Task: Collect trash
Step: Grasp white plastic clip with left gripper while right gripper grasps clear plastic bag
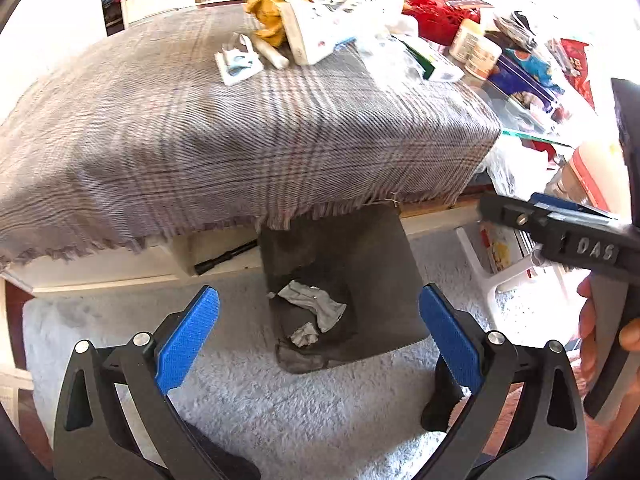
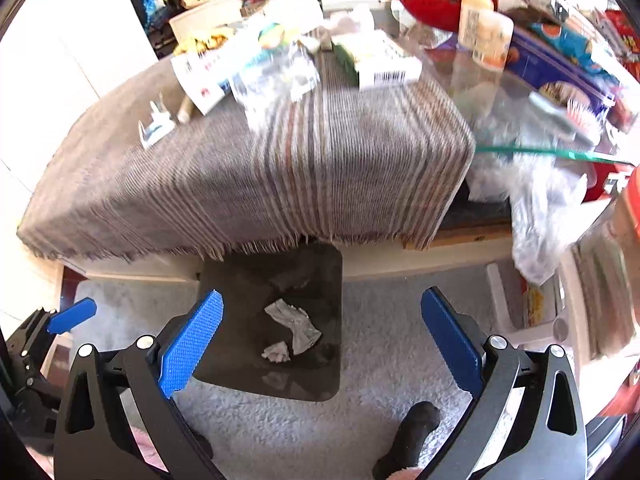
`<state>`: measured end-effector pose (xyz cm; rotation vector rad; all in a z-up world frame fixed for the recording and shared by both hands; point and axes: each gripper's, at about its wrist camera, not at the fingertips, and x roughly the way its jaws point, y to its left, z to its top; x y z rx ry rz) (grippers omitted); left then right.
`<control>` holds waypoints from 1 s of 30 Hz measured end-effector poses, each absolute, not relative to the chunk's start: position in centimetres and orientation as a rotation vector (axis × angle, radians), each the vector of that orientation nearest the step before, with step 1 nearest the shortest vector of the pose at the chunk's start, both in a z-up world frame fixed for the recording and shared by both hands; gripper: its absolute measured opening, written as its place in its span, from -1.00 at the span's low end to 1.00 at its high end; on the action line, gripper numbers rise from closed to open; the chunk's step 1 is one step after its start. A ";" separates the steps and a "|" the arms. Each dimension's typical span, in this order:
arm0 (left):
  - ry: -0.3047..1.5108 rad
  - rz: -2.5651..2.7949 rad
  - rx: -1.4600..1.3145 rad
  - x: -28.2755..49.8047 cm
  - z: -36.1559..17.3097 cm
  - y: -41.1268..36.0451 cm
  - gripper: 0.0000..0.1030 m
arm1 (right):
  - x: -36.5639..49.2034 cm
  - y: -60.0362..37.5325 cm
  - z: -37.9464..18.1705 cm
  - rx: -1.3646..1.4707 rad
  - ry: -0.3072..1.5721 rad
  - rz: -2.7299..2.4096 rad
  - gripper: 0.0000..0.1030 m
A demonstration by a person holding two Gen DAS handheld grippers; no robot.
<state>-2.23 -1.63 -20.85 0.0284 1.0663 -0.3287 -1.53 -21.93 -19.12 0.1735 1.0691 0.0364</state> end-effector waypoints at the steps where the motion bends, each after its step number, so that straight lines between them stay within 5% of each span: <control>1: 1.072 -0.316 0.022 -2.1 -20.3 -1.1 0.84 | -1.3 -21.9 -18.5 0.170 1.065 0.042 0.93; 17: 0.996 -0.221 -0.010 8.7 -15.4 2.6 0.82 | 8.2 -19.4 -14.6 0.095 0.983 0.064 0.91; 22: 0.988 -0.226 0.001 13.7 -15.6 2.2 0.64 | 11.7 -19.4 -16.1 0.161 0.993 0.087 0.32; 30: 1.038 -0.258 0.025 18.0 -18.1 0.5 0.54 | 14.8 -18.9 -18.1 0.139 1.025 0.085 0.28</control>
